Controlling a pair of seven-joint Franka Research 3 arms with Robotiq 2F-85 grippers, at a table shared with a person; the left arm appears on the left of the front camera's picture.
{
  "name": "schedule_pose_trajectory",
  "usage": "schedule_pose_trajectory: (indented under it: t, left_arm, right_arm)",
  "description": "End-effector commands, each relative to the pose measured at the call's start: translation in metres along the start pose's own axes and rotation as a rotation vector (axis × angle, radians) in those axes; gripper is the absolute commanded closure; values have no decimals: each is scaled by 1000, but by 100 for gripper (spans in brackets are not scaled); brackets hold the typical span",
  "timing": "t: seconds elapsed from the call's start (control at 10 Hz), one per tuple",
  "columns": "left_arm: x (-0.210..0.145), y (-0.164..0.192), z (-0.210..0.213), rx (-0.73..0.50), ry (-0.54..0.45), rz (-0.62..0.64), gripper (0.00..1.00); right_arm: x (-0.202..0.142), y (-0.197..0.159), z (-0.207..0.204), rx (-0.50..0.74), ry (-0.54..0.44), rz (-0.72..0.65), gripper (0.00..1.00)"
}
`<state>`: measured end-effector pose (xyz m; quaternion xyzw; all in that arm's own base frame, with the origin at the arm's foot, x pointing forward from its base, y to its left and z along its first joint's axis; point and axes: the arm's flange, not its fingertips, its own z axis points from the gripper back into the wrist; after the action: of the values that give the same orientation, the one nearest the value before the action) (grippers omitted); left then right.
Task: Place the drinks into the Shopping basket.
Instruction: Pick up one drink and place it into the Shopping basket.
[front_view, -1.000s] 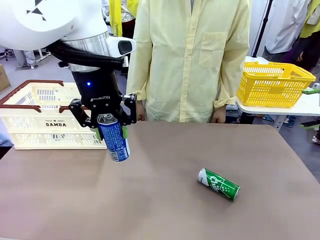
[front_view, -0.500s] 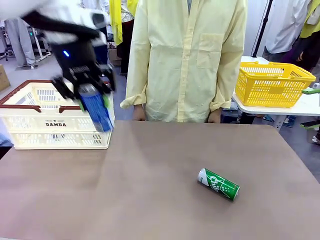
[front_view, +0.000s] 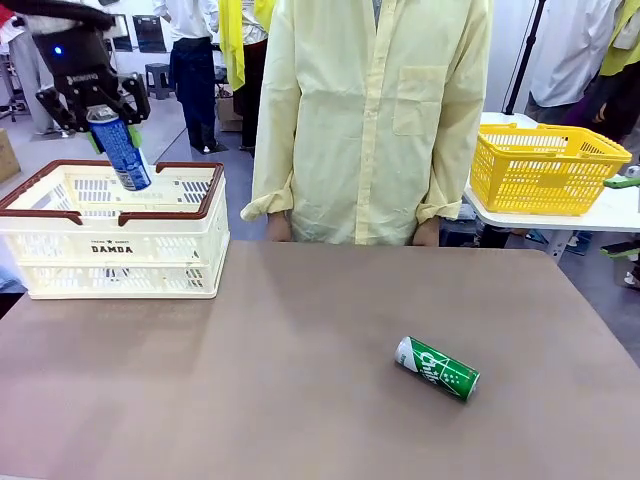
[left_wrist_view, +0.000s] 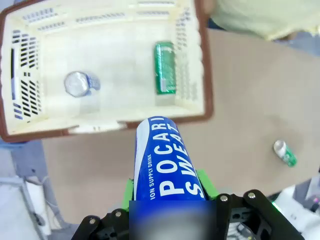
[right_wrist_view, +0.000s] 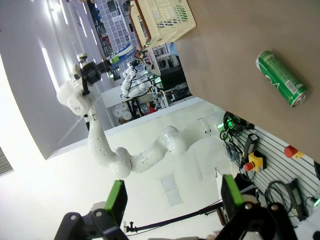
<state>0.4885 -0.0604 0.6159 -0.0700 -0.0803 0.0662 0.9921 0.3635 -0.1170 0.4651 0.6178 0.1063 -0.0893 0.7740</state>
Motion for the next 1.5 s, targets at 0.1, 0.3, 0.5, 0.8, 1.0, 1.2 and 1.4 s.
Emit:
schedule_pose_trajectory:
  t: [0.1,0.3,0.5,0.8,1.0,1.2,1.4]
  left_arm:
    - [54,20,-26,-1,24,177,100]
    - [72,29,-47,-5,-9,255,100]
    - [84,33,-67,-39,182,331,100]
    - [74,37,-63,-2,23,251,100]
    - [78,34,-71,-5,58,270,100]
    - [92,32,-110,-18,47,52,100]
    - [94,39,-141,-21,49,-75,100]
  right_arm:
    - [-1,3,1,-6,4,-3,0]
    - [-1,3,1,-6,4,-3,0]
    - [-1,3,1,-6,4,-3,0]
    - [-1,3,1,-6,4,-3,0]
    - [-1,3,1,-6,4,-3,0]
    - [-1,3,1,-6,4,-3,0]
    - [-1,3,1,-6,4,-3,0]
